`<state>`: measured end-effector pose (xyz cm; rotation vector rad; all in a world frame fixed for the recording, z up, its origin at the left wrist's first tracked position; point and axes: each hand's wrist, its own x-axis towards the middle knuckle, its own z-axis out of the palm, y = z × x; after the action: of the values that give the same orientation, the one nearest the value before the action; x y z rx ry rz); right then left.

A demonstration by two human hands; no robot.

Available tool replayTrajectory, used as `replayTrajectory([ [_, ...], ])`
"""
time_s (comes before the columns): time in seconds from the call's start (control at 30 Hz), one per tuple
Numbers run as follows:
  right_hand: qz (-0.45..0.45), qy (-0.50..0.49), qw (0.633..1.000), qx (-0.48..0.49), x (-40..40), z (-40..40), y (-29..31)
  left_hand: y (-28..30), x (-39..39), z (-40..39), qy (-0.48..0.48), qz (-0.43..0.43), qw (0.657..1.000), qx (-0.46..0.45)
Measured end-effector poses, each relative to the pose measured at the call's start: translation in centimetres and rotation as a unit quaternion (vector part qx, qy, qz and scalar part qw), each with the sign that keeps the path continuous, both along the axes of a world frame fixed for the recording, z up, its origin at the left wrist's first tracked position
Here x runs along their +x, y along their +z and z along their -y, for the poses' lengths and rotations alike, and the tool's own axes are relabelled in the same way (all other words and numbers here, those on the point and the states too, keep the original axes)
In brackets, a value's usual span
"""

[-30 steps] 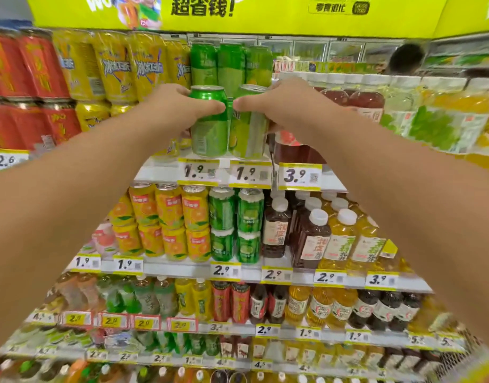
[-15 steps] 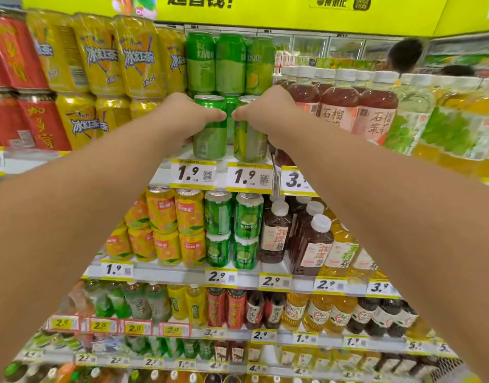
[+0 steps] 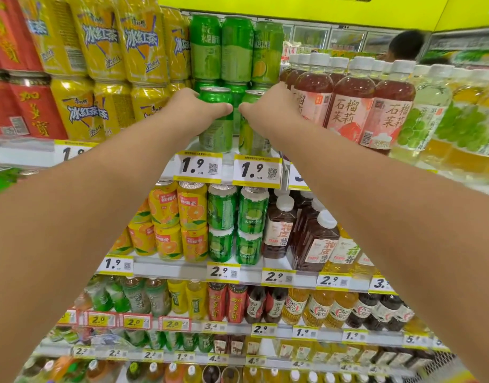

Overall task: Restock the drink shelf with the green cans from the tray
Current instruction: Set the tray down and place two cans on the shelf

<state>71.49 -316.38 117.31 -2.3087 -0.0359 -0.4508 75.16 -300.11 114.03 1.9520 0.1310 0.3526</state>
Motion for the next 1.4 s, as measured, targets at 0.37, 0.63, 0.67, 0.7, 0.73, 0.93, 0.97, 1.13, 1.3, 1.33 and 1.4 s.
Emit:
replayTrajectory([
  [0.37,0.049,-0.015,0.993,-0.104,-5.3,1.9,-5.1,-0.7,-4.9,1.1,0.063,0.029,0.984,0.162],
  [0.63,0.065,-0.063,0.982,-0.168,-3.8,1.5,-5.3,-1.1,-4.7,0.9,0.057,0.021,0.978,0.201],
  [0.67,0.06,-0.065,0.981,-0.172,-3.6,1.3,-5.3,-1.1,-4.7,0.9,0.056,0.018,0.977,0.205],
  [0.7,0.058,-0.066,0.98,-0.176,-3.4,1.0,-5.2,-1.1,-4.6,0.9,0.056,0.017,0.977,0.206],
  [0.73,0.054,-0.067,0.98,-0.178,-3.2,0.8,-5.0,-1.1,-4.5,0.9,0.058,0.016,0.977,0.204],
  [0.93,0.015,-0.087,0.983,-0.161,-1.8,-0.1,-4.2,-0.8,-4.1,1.3,0.054,0.009,0.983,0.176],
  [0.97,0.012,-0.089,0.982,-0.165,-1.9,-0.2,-4.0,-0.8,-3.9,1.4,0.055,0.011,0.983,0.174],
  [1.13,-0.003,-0.109,0.982,-0.154,-0.9,-1.1,-3.6,-1.0,-2.1,2.0,0.058,0.002,0.988,0.143],
  [1.3,-0.01,-0.114,0.986,-0.123,0.6,-1.5,-4.0,-0.7,-1.1,2.8,0.051,-0.005,0.989,0.138],
  [1.33,-0.013,-0.115,0.987,-0.113,0.9,-1.5,-4.1,-0.7,-0.9,2.9,0.052,-0.005,0.988,0.142],
  [1.4,-0.015,-0.117,0.989,-0.094,1.6,-1.5,-4.2,-0.7,-0.4,3.1,0.058,-0.005,0.987,0.152],
])
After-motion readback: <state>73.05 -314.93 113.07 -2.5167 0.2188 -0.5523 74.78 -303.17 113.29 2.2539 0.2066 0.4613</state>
